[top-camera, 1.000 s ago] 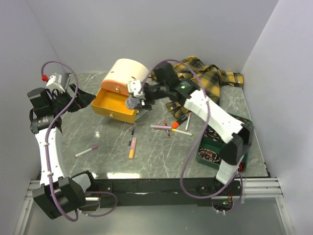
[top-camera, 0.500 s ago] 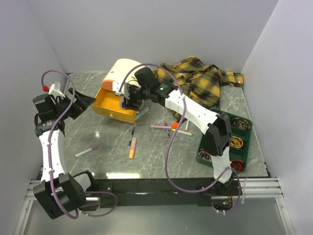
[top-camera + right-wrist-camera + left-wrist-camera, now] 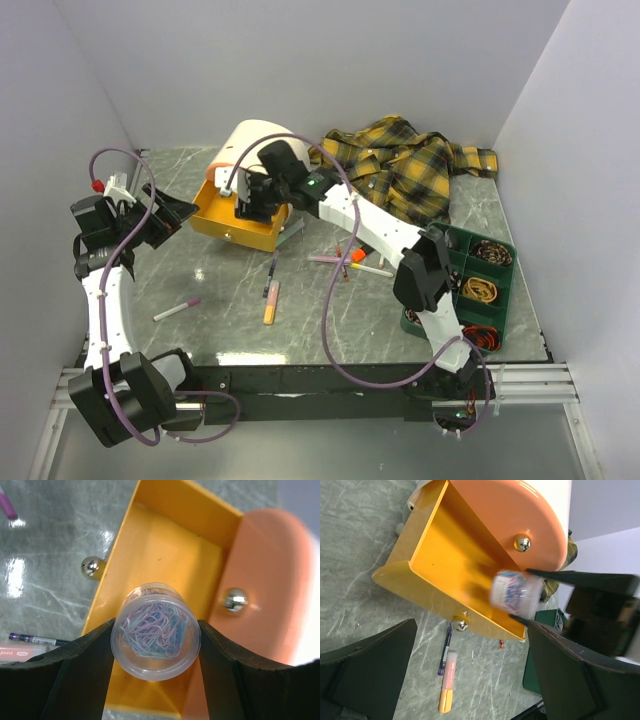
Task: Sort the stationery into containers
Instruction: Place the stationery in the drawer.
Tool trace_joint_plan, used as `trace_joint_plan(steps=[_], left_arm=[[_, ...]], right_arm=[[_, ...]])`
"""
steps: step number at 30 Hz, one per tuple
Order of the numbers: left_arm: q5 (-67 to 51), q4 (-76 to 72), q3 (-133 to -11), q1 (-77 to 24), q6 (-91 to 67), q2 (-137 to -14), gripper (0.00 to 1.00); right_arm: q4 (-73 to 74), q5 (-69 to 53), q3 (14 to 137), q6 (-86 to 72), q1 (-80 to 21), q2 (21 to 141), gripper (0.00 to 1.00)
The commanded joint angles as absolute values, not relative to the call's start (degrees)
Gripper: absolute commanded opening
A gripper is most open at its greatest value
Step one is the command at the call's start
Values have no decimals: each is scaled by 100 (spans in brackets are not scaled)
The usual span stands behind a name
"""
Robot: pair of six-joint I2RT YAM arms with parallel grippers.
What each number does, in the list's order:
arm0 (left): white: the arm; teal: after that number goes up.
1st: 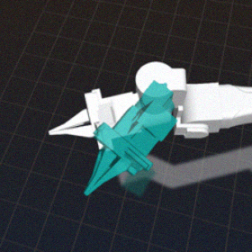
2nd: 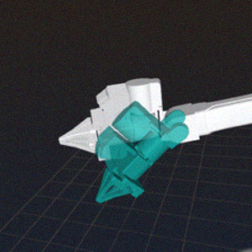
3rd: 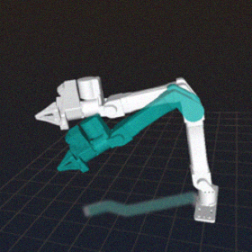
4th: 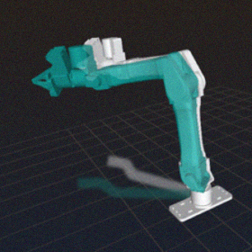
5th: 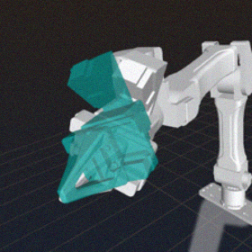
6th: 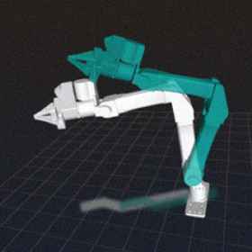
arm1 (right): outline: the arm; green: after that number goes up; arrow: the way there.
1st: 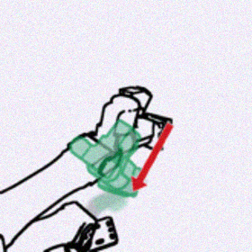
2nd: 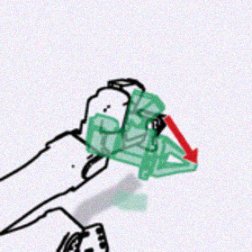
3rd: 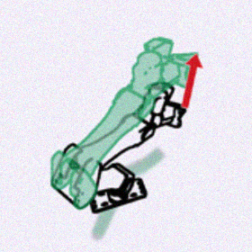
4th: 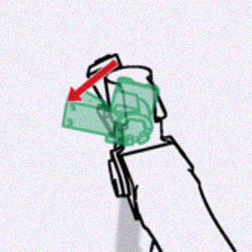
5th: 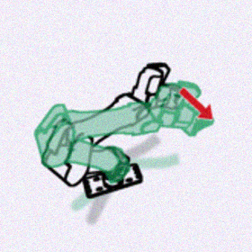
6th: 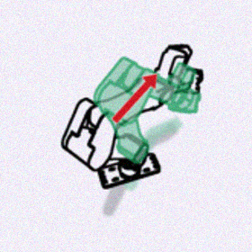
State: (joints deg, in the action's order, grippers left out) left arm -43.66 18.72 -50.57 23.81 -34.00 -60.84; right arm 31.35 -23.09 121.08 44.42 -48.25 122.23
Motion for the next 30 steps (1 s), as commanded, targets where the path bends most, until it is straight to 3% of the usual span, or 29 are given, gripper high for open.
trace_joint_plan(steps=[1, 10, 17, 30], left_arm=[[-4517, 1802, -5001, 2399, -3489, -6012, 99], [-4623, 1644, -4852, 2408, -3656, -6003, 99], [-4667, 1529, -4764, 2399, -3744, -5985, 100], [-4808, 2029, -4720, 2373, -3647, -5985, 98]], right_arm=[[3199, -2039, 12340, 4667, -4983, 12287, 32], [2945, -1784, 12051, 4544, -4983, 12147, 69], [2690, -1644, 11857, 4395, -4992, 12023, 79], [2576, -1679, 11830, 4105, -5019, 11401, 81]])
